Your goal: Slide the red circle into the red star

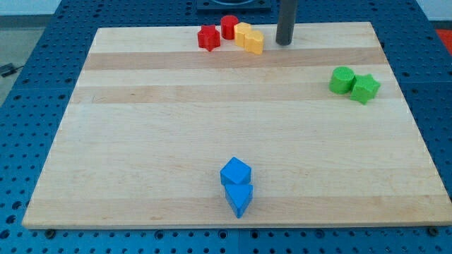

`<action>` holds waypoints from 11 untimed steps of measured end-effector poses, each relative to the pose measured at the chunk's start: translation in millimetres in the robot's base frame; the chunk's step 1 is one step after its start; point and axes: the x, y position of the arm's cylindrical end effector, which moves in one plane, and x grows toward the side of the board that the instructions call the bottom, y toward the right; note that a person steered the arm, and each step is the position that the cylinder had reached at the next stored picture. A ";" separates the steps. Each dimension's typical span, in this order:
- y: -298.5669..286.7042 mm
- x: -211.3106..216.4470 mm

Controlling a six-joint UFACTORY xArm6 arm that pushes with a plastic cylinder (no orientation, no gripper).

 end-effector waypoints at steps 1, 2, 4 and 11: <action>0.4 -37.8; -14.3 -38.9; -85.7 -37.5; -132.7 -38.9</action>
